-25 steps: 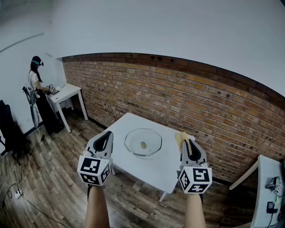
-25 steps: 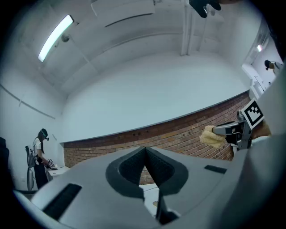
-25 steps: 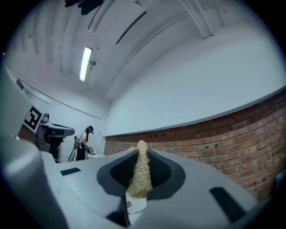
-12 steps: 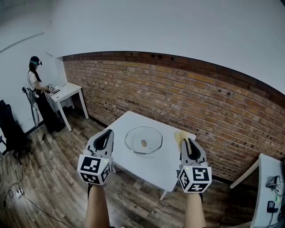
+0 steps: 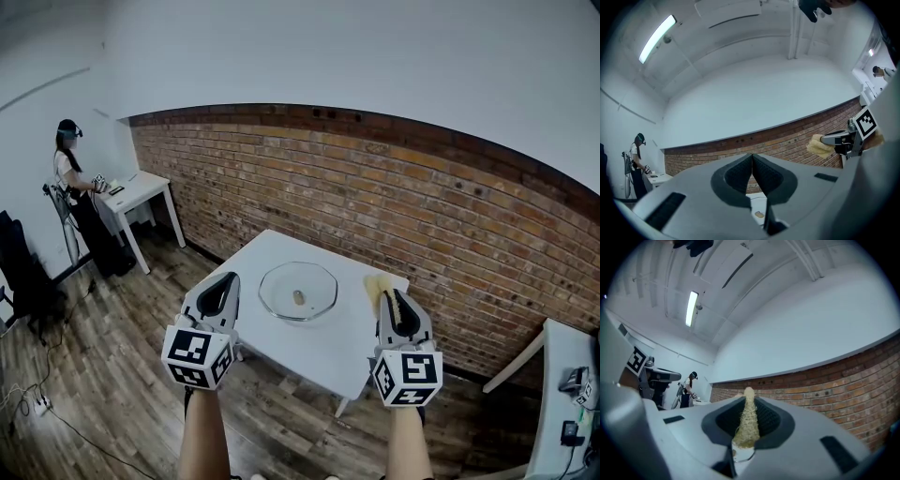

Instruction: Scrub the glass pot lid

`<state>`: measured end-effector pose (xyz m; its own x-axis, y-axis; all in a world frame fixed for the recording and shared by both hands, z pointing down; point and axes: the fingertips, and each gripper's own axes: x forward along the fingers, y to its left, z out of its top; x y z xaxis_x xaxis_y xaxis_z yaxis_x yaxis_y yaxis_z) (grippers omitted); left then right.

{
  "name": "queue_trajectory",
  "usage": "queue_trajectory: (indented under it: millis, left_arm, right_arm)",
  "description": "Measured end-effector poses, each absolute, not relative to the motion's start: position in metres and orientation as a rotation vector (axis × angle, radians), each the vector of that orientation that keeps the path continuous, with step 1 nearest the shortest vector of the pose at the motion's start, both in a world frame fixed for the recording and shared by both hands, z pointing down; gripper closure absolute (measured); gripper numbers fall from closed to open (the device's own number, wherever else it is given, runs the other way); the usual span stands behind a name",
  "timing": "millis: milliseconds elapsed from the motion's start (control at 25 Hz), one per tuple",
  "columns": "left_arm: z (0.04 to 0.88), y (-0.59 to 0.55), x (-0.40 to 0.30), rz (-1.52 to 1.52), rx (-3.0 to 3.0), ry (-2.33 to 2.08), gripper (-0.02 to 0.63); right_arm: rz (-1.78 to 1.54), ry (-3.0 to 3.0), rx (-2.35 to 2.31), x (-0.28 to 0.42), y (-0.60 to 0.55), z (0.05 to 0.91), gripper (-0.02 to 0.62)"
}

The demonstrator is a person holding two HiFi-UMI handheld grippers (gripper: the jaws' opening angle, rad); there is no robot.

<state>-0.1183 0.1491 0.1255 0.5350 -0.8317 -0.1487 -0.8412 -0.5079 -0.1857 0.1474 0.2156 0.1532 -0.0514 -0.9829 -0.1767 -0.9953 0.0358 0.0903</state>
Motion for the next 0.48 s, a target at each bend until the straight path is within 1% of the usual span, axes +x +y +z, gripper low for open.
queue_trajectory:
  millis: [480]
  left_arm:
    - [0.140,0.160,-0.075,0.025,-2.559,1.419,0.595]
  right_arm:
    - [0.235,2.269,-2.097,0.177,0.218,0.174,0.537]
